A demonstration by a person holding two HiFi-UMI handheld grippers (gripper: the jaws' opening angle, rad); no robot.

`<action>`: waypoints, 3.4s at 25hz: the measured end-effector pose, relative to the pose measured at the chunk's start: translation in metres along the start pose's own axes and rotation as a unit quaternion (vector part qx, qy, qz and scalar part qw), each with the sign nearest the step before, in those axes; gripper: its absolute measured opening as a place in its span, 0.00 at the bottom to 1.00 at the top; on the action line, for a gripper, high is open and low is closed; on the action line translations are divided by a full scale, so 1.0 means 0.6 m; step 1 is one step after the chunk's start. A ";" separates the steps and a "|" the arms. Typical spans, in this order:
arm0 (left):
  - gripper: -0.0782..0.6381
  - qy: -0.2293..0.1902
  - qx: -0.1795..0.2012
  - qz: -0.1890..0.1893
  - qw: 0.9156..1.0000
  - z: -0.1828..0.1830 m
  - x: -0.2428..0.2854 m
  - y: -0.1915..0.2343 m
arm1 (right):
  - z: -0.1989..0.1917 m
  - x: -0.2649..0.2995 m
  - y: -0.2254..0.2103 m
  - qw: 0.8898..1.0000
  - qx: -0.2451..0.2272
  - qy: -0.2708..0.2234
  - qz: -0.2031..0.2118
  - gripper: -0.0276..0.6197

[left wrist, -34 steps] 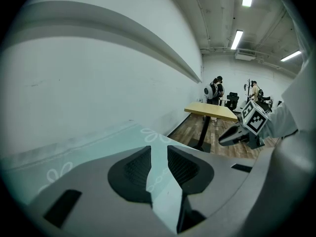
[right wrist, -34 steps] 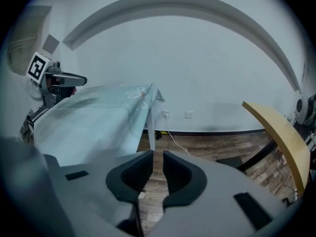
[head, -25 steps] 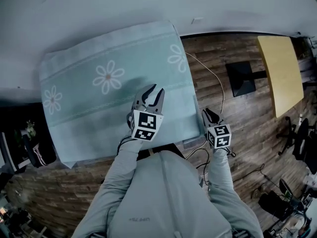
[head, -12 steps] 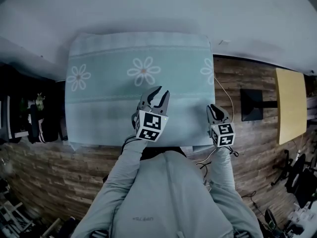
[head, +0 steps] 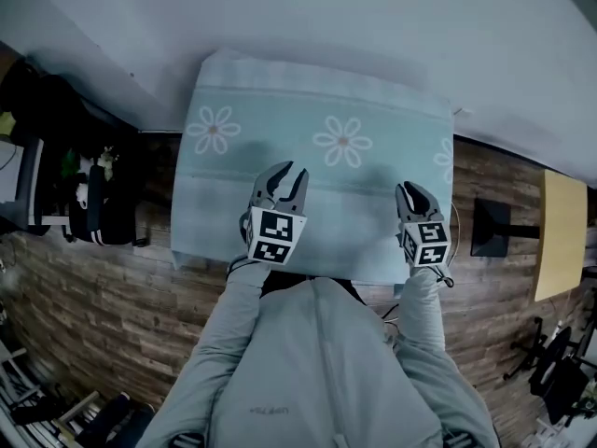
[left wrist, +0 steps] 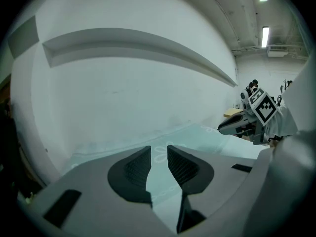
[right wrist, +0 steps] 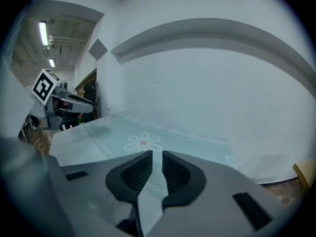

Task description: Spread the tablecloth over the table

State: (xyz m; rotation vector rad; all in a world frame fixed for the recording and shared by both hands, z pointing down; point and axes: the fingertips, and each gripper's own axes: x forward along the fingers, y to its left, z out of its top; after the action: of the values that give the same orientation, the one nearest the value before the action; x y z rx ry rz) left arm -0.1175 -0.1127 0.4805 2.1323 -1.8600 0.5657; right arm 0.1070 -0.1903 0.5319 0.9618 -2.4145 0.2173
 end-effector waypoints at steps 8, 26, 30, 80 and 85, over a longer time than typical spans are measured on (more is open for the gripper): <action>0.27 -0.016 -0.038 0.016 0.999 -0.015 -0.081 0.128 | 0.138 0.001 0.094 0.997 0.002 -0.078 -0.012 0.13; 0.23 -0.127 -0.064 -0.038 0.989 0.122 -0.182 0.043 | 0.243 -0.198 0.080 0.972 0.025 -0.235 -0.016 0.13; 0.20 -0.136 -0.064 -0.051 0.987 0.138 -0.192 0.014 | 0.247 -0.232 0.081 0.968 0.017 -0.251 -0.006 0.11; 0.14 -0.122 -0.058 -0.032 0.990 0.112 -0.198 0.009 | 0.234 -0.223 0.082 0.971 -0.002 -0.241 0.002 0.08; 0.14 -0.120 -0.059 -0.031 0.990 0.109 -0.199 0.011 | 0.233 -0.222 0.083 0.971 -0.005 -0.238 0.000 0.08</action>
State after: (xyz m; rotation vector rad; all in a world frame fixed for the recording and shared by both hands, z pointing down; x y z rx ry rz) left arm -0.1290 -0.0364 0.3682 2.2519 -1.8860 0.1851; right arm 0.0963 -0.1210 0.3455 1.1102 -2.8419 -0.0328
